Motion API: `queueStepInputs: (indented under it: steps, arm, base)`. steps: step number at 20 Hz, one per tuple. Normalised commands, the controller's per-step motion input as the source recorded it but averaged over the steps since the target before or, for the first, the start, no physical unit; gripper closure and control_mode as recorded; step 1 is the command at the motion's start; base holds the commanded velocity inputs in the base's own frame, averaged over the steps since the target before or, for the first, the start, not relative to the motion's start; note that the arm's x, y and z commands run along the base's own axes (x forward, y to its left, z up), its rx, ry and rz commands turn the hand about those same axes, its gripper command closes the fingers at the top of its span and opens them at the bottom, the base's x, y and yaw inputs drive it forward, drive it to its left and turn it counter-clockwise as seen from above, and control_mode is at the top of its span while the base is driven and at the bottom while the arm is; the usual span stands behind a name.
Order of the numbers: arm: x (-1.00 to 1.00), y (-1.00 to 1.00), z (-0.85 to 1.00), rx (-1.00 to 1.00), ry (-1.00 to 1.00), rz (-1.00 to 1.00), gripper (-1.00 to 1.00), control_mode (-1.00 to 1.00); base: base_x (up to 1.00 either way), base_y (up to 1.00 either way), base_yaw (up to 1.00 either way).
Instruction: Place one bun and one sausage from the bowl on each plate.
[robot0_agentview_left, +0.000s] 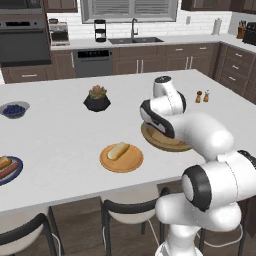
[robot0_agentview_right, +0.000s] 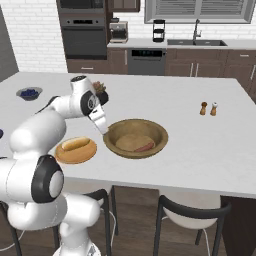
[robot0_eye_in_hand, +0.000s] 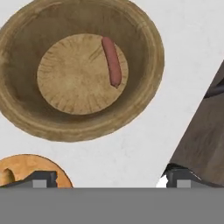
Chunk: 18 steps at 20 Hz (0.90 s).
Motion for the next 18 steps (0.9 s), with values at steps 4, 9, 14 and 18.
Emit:
queueStepInputs:
  steps: [4, 9, 14, 18]
  arm:
    - [0.27, -1.0, -0.01, -0.17, 0.2, 0.01, -1.0, -1.0]
    - [0.61, -1.0, -0.68, -0.03, 0.18, 0.17, -1.0, -1.0]
    - [0.65, -0.4, -0.76, 0.0, 0.16, 0.1, -1.0, -1.0]
    - [0.65, -0.03, -0.65, 0.02, 0.0, 0.0, -1.0, -1.0]
  base:
    - [0.0, 0.0, 0.0]
    - [0.0, 0.0, 0.0]
    - [0.0, 0.0, 0.0]
    - [0.0, 0.0, 0.0]
